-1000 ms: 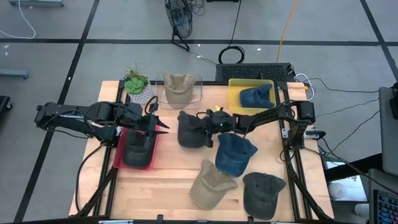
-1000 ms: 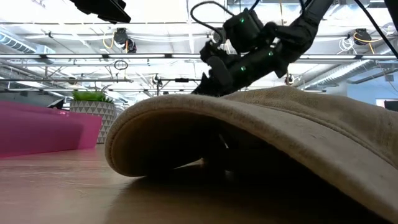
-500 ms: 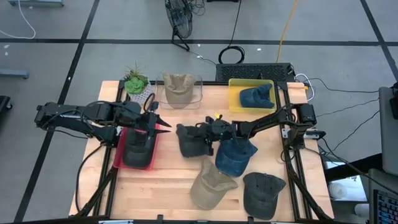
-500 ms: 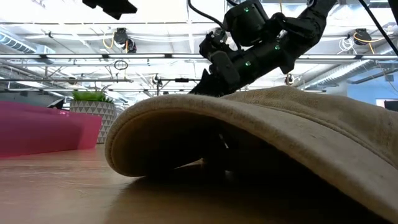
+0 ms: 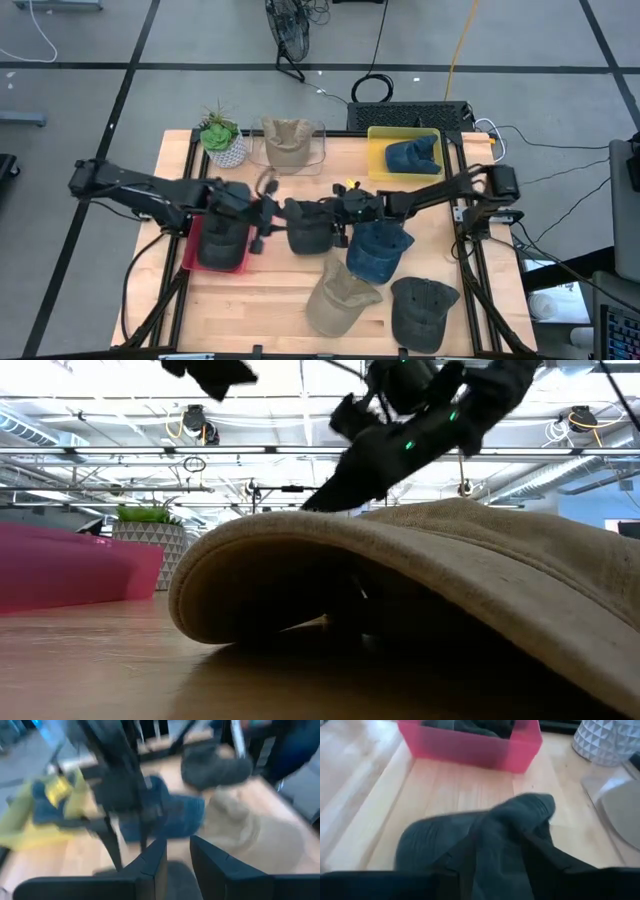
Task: Pick & Place hat
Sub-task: Put the top black cap into the red bin
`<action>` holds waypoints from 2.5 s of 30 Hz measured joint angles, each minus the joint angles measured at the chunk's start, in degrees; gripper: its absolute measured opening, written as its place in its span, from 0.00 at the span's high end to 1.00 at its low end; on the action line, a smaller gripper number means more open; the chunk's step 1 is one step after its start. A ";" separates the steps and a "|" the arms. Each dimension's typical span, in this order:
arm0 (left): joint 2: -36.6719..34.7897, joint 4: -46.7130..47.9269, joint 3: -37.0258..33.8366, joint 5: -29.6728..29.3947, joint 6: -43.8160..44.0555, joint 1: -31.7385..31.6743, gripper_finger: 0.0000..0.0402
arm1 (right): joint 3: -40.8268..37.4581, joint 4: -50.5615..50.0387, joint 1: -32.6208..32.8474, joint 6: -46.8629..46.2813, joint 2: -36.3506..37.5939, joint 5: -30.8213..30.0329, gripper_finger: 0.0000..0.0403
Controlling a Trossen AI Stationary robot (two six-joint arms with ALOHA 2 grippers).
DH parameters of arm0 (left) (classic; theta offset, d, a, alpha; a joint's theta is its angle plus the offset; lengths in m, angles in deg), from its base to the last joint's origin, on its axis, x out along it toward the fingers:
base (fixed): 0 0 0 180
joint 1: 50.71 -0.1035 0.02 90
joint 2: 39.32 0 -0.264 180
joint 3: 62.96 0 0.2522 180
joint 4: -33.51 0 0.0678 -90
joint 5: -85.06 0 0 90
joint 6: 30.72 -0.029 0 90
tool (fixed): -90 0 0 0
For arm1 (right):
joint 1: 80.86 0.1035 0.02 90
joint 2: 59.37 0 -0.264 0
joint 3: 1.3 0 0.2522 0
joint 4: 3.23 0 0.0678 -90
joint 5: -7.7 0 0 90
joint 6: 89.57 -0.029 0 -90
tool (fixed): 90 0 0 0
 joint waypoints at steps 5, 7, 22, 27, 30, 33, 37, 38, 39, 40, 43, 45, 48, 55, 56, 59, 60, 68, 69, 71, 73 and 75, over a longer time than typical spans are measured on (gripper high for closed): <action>7.58 -0.48 -0.04 -7.37 3.53 0.94 0.76 | -0.79 -15.15 0.69 -2.22 11.40 -0.10 0.67; 10.45 -3.38 -0.02 -8.08 4.23 0.81 0.76 | -3.64 -15.25 1.68 -2.89 15.66 -0.06 0.69; 22.59 -4.45 -0.02 7.04 9.61 -8.71 0.76 | -35.27 31.34 2.50 -2.09 30.98 -6.10 0.78; 25.26 -4.63 0.00 8.48 9.55 -10.17 0.76 | -35.76 30.40 2.52 -2.42 31.97 -8.98 0.80; 27.15 -4.73 0.00 8.09 10.61 -11.08 0.76 | -35.78 29.71 2.50 -2.42 31.93 -9.09 0.80; 28.05 -5.89 0.00 6.26 13.19 -12.37 0.76 | -35.78 29.56 2.51 -2.40 31.93 -9.07 0.80; 28.12 -6.31 0.00 5.61 14.21 -13.87 0.76 | -35.78 29.48 2.39 -1.94 31.93 -9.07 0.80; 28.04 -6.23 0.00 5.70 14.15 -14.02 0.76 | -35.76 29.46 2.39 -1.62 31.93 -9.07 0.81; 27.62 -5.76 0.00 5.72 14.01 -14.15 0.76 | -35.78 29.31 2.36 -1.33 31.93 -9.07 0.81; 27.20 -5.45 0.00 5.76 13.76 -14.16 0.76 | -35.77 29.11 2.36 -1.17 31.93 -9.07 0.81; 25.20 -5.47 0.00 6.39 12.80 -14.16 0.76 | -35.78 28.75 1.98 -0.78 31.90 -9.10 0.81; 23.43 -5.67 0.00 6.83 12.37 -14.16 0.76 | -35.77 28.62 1.16 -0.29 31.90 -9.13 0.81; 21.78 -5.33 0.04 6.61 12.18 -14.16 0.76 | -35.78 28.50 -0.27 0.52 31.90 -9.09 0.81; 25.01 -2.36 -0.04 -1.00 13.66 -13.21 0.74 | -35.76 27.36 -2.84 -0.79 31.90 -8.80 0.81; 25.65 -2.65 -0.05 -2.22 13.79 -13.29 0.73 | -35.76 27.16 -2.84 -1.34 31.89 -8.79 0.81; 27.03 -3.19 0.05 -0.89 15.34 -14.50 0.68 | -35.76 26.53 -2.76 -2.66 31.90 -8.66 0.81; 27.61 -3.75 0.04 -0.57 16.15 -14.73 0.67 | -35.76 26.12 -2.74 -3.02 31.90 -8.60 0.81; 29.06 -4.10 0.02 0.74 19.02 -14.72 0.59 | -35.76 23.72 -2.75 -5.85 31.88 -7.10 0.81; 29.04 -4.47 0.04 0.74 19.02 -14.44 0.59 | -35.76 23.70 -2.75 -6.17 31.88 -7.10 0.81; 28.93 -4.46 0.04 0.67 19.08 -14.01 0.61 | -35.76 23.37 -2.52 -6.93 31.90 -7.13 0.81; 28.75 -4.54 0.04 0.53 18.95 -13.63 0.63 | -35.76 22.18 -2.08 -7.36 31.90 -7.10 0.81; 28.73 -4.69 0.04 0.49 18.53 -13.18 0.67 | -35.76 21.35 -1.53 -7.38 31.88 -7.15 0.81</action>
